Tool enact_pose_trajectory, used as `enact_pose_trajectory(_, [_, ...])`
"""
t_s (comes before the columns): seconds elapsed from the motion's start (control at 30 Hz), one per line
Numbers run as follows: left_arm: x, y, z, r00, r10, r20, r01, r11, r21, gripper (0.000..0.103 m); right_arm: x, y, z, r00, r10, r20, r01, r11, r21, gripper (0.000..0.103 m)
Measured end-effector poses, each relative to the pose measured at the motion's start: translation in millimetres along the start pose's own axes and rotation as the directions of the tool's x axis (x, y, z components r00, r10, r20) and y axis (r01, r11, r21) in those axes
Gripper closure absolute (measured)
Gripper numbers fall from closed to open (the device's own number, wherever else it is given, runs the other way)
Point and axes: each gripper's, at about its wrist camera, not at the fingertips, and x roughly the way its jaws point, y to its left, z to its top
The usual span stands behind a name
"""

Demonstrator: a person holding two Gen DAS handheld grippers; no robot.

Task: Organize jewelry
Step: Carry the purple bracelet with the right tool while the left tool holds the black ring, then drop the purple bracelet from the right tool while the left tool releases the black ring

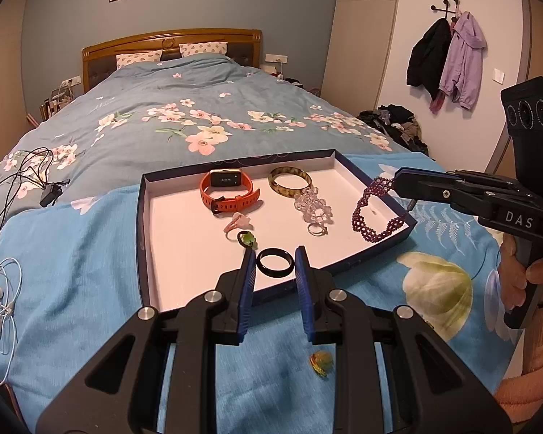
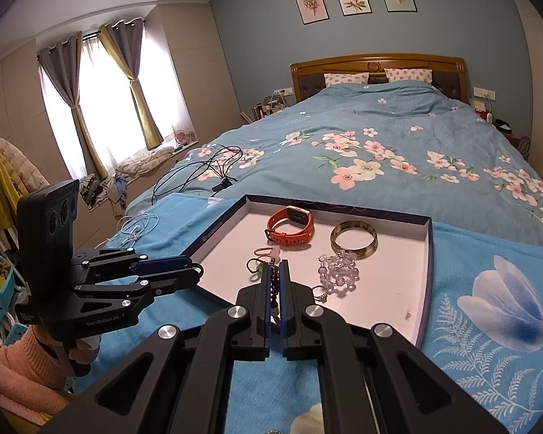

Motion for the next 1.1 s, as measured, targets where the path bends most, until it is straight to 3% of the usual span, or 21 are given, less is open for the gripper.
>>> enact_pose_trajectory(1.1, [51, 10, 12, 0.996, 0.036, -0.078, -0.037, 0.999, -0.014, 0.081, 49, -26, 2, 0.998, 0.007, -0.069, -0.002, 0.997, 0.078, 0.1])
